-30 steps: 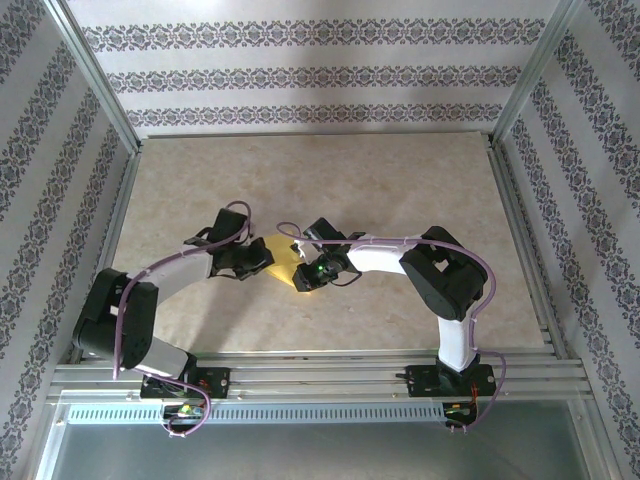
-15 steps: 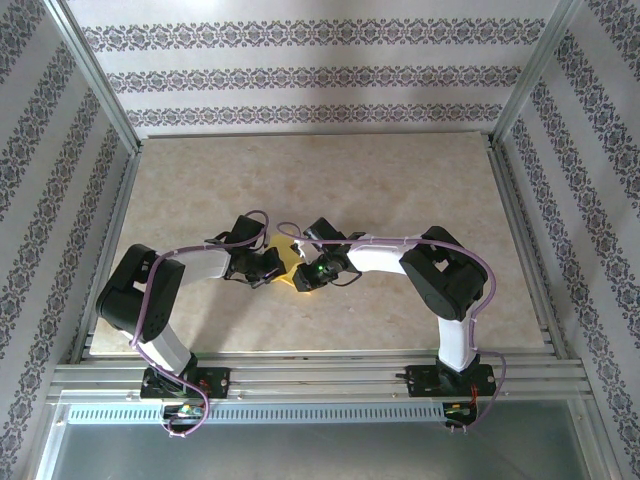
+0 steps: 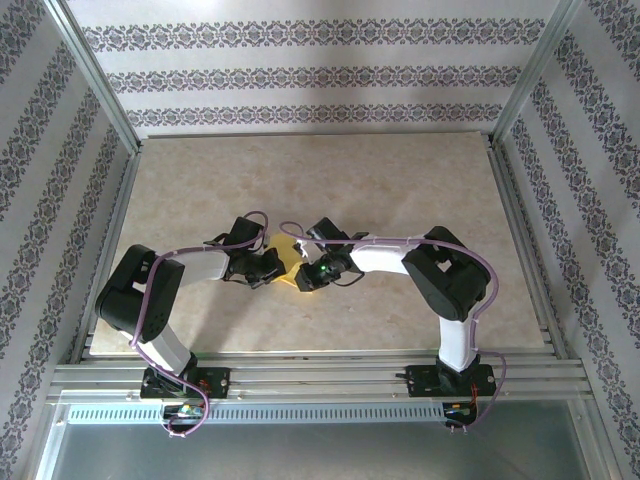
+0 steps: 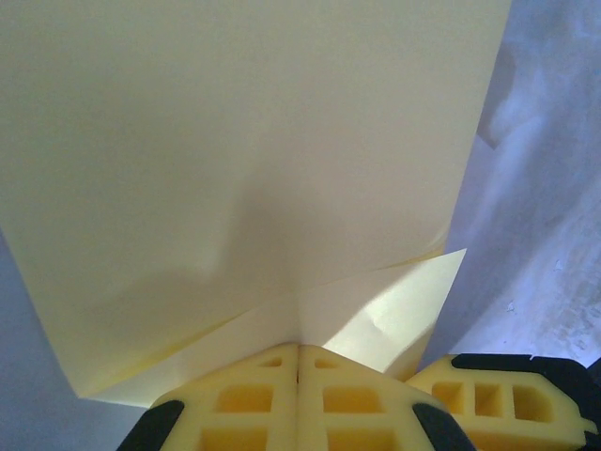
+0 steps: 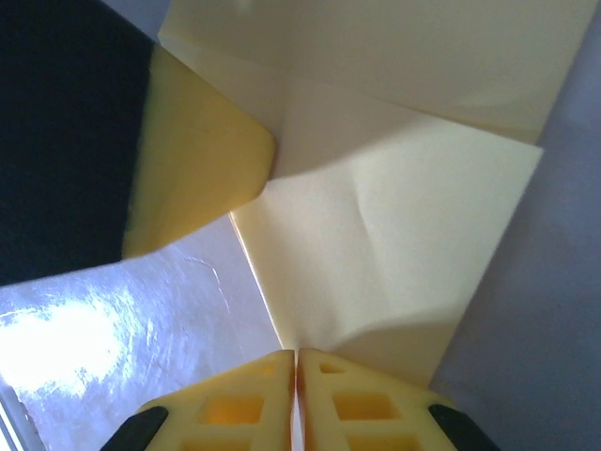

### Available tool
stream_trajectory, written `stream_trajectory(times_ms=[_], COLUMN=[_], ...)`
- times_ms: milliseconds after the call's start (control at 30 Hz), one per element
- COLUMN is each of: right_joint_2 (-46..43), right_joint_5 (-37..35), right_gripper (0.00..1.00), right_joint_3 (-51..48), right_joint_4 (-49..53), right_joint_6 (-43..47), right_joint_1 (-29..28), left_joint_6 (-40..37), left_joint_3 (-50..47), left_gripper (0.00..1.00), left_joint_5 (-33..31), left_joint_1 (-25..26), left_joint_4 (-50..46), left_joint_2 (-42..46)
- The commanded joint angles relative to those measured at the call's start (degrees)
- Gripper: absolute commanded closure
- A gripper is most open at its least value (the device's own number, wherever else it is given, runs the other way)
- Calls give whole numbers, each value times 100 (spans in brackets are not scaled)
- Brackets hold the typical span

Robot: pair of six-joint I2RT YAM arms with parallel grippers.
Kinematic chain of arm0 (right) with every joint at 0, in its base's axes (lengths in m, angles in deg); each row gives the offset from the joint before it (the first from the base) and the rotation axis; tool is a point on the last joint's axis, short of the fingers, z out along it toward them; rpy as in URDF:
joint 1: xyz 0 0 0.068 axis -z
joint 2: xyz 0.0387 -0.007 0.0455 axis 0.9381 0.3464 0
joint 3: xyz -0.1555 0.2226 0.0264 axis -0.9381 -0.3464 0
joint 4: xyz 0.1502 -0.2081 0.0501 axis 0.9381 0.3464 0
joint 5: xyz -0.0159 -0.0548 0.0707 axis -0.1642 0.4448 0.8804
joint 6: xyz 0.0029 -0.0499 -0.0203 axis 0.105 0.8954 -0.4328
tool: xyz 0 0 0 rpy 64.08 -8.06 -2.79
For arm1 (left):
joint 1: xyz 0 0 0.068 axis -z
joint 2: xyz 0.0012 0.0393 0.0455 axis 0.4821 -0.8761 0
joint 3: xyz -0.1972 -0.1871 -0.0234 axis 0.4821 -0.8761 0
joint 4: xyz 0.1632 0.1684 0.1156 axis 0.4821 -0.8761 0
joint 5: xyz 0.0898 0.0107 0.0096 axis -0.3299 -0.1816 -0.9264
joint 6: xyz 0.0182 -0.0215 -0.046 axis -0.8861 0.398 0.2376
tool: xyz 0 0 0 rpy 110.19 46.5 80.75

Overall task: Fold a paper plane with a square sheet of paper (pick it up from the middle)
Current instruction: Third fold the triangle at the center of the table.

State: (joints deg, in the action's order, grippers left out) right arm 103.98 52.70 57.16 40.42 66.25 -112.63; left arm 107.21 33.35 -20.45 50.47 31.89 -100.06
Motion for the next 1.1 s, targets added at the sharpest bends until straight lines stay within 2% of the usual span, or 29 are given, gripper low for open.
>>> stream_trajectory(times_ms=[0, 367, 600, 867, 1067], right_joint_2=[-133, -719, -1552, -702, -183], right_joint_5=[20, -62, -19, -432, -457], right_gripper=[87, 87, 88, 92, 92], right_joint_3=[-392, -951, -810, -142, 193], right_joint_4=[627, 962, 401, 229, 232], right_joint_6=[263, 665, 537, 178, -40], right_joint_1=[114, 175, 167, -41, -127], left_joint_6=[-266, -346, -367, -262, -224], left_joint_3=[-259, -170, -100, -87, -49], left_gripper=[100, 100, 100, 100, 100], left_joint_5=[-656, -671, -579, -426, -377], left_joint_1=[-96, -107, -101, -100, -106], left_joint_4=[-577, -680, -689, -532, -504], left_joint_2=[-248, -321, -310, -355, -301])
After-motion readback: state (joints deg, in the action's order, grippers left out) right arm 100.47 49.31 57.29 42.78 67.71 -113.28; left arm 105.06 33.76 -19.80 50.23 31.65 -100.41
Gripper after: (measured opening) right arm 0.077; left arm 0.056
